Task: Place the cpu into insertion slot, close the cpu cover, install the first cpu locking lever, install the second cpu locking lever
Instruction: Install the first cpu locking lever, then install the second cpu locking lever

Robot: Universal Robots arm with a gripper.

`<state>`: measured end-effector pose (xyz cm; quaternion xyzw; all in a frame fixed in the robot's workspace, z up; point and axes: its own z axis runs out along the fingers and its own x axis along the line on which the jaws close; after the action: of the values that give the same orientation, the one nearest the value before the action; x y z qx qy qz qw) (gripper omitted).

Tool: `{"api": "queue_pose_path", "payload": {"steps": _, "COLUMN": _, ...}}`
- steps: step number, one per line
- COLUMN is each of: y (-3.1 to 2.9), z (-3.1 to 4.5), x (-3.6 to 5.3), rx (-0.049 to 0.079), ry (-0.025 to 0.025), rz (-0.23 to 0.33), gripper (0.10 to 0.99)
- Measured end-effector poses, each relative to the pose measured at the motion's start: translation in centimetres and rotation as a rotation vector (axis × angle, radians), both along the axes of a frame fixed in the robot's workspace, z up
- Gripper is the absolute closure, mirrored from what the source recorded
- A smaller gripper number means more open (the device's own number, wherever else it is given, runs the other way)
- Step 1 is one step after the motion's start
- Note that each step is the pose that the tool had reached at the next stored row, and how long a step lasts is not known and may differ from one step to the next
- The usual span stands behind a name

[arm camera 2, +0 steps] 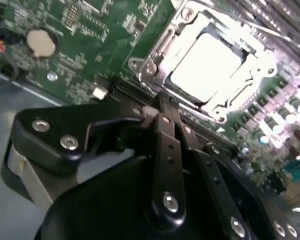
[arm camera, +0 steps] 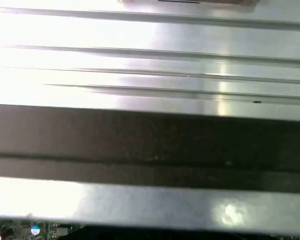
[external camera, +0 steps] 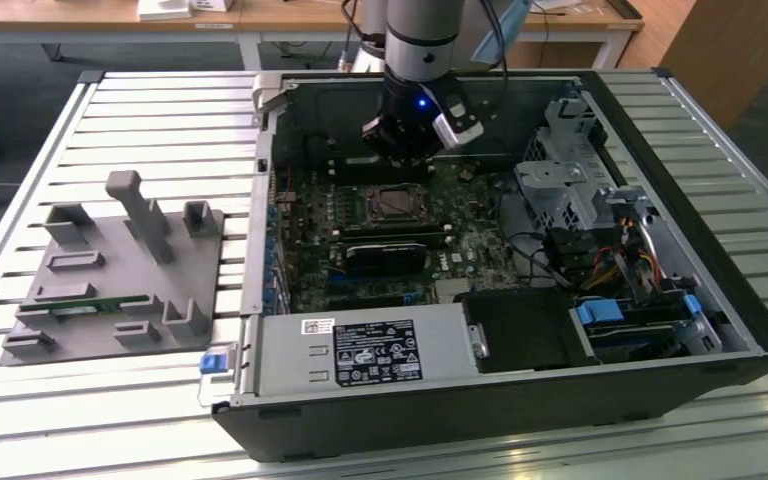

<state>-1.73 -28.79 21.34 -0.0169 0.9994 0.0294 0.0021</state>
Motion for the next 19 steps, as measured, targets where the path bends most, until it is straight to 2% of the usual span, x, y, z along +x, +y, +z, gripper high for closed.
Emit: {"api": "queue_pose_path", "payload": {"steps": 19, "y": -0.6, "z": 0.09, "x": 0.0, "rx": 0.0, "ry": 0.0001, "rz": 0.0, "gripper": 0.98}}
